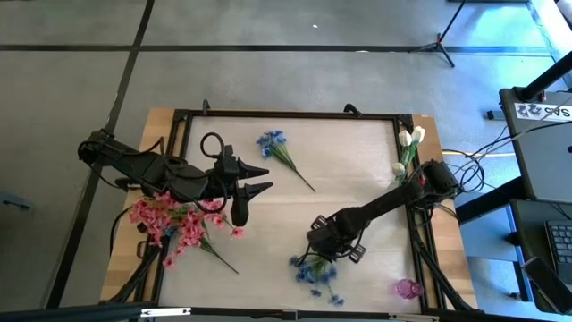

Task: Sort flowers into vase by color
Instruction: Put the bottom right blue flowers into the violet vase

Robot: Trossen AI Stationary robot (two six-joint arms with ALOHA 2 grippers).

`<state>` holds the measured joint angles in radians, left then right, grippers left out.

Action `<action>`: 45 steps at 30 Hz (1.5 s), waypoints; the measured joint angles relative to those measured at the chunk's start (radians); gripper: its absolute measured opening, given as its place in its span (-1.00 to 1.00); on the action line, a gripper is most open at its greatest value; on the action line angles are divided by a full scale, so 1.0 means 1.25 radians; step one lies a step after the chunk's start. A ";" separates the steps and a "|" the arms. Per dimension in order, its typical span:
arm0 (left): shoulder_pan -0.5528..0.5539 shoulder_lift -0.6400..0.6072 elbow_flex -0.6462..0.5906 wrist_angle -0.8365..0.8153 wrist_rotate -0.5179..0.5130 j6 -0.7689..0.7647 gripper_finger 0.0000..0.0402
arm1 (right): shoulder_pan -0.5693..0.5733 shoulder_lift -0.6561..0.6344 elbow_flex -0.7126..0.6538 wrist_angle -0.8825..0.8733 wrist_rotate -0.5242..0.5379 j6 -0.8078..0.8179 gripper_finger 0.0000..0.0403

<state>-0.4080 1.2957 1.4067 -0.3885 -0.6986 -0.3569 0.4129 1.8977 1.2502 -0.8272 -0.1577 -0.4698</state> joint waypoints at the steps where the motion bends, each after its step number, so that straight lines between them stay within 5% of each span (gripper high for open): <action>1: 0.000 0.000 0.000 0.000 0.000 0.000 -0.23 | 0.000 0.000 0.000 0.007 0.001 0.000 -0.49; 9: -0.005 0.000 0.000 0.013 0.000 0.000 -0.23 | 0.000 -0.001 -0.001 0.093 -0.013 -0.001 -0.11; 30: 0.010 0.000 0.000 0.024 0.005 -0.019 -0.23 | 0.000 0.043 -0.001 0.208 -0.022 -0.038 -0.08; 34: 0.007 0.000 0.000 0.037 0.006 -0.024 -0.23 | 0.008 0.047 0.000 0.209 -0.012 -0.038 -0.23; 40: 0.013 0.000 0.000 0.037 0.007 -0.021 -0.23 | 0.017 0.051 0.033 0.172 -0.013 -0.020 -0.89; 45: 0.016 0.000 0.000 0.039 0.005 -0.021 -0.27 | 0.015 0.014 0.128 0.087 0.012 0.063 -0.91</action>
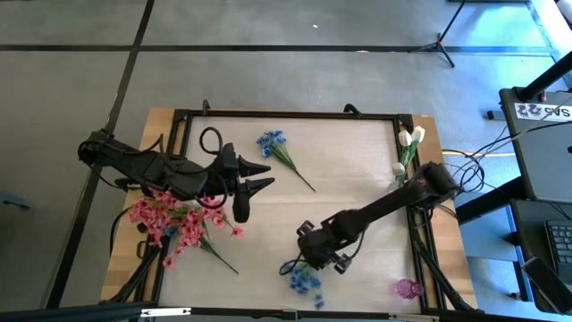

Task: Sort flowers into vase by color
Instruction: Put the bottom right blue flowers into the violet vase

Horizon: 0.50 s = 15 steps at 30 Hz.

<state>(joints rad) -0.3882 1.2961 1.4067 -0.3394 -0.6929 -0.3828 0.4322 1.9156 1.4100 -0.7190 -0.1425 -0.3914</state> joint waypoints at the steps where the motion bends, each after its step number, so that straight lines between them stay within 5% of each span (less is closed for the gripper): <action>1: 0.000 0.000 0.000 0.005 -0.003 0.000 -0.29 | -0.004 -0.018 0.014 -0.017 -0.004 0.014 -0.94; 15: -0.064 0.000 0.000 0.222 0.009 -0.001 -0.59 | -0.058 -0.465 -0.066 -0.045 -0.151 0.169 -0.98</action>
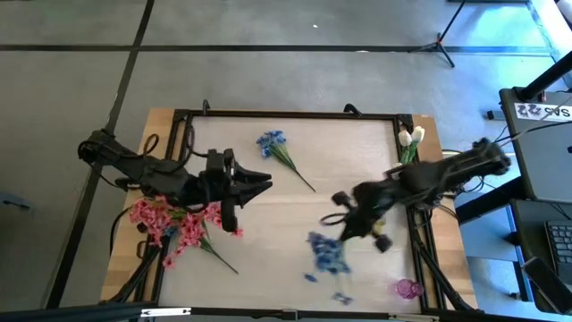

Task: Sort flowers into vase by color
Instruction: Put the bottom right blue flowers into the violet vase

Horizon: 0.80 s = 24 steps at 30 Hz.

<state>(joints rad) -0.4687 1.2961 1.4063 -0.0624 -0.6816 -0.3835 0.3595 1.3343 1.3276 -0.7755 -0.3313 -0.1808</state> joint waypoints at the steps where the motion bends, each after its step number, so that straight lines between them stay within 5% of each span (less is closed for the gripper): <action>1: -0.003 0.000 0.000 0.018 0.002 -0.002 -0.60 | 0.001 -0.030 -0.005 0.000 -0.027 0.011 -0.98; 8: -0.006 0.000 0.000 0.146 0.005 0.001 -0.66 | 0.012 -0.217 -0.076 0.123 -0.203 0.064 -0.98; 14: -0.022 0.037 0.000 0.176 -0.006 -0.007 -0.66 | 0.107 -0.317 -0.208 0.349 -0.288 0.124 -0.98; 24: -0.034 0.112 0.000 0.245 -0.022 -0.020 -0.66 | 0.354 -0.459 -0.564 0.884 -0.200 0.295 -0.99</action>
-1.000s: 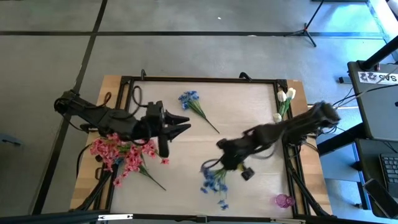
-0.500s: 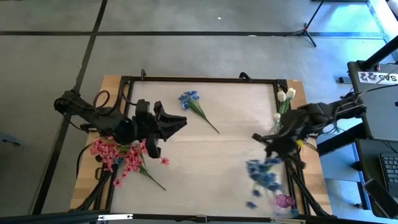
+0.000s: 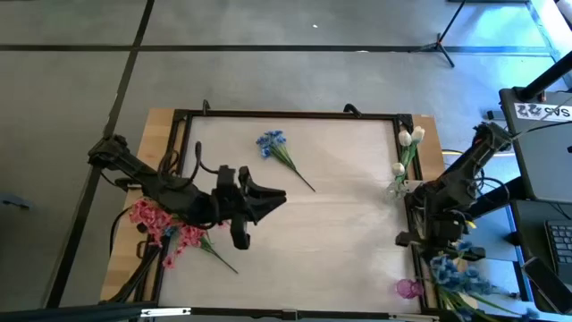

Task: Sort flowers into vase by color
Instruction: Put the bottom right blue flowers into the violet vase

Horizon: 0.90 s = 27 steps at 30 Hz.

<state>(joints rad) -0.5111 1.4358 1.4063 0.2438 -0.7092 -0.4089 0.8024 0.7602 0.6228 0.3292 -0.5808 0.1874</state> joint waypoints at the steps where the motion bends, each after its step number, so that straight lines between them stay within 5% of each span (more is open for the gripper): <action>1: 0.001 0.001 0.000 -0.001 -0.009 -0.001 -0.66 | 0.016 -0.007 -0.025 0.025 0.018 0.000 -0.99; 12: 0.020 0.005 0.000 0.004 -0.078 0.002 -0.66 | 0.113 -0.013 -0.185 0.162 0.141 0.019 -0.99; 27: 0.028 0.005 0.000 0.003 -0.081 -0.002 -0.66 | 0.193 0.064 -0.191 0.162 0.239 0.021 -0.99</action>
<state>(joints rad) -0.4763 1.4422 1.4063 0.2481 -0.8104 -0.4115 1.0431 0.8402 0.3836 0.5320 -0.2827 0.2138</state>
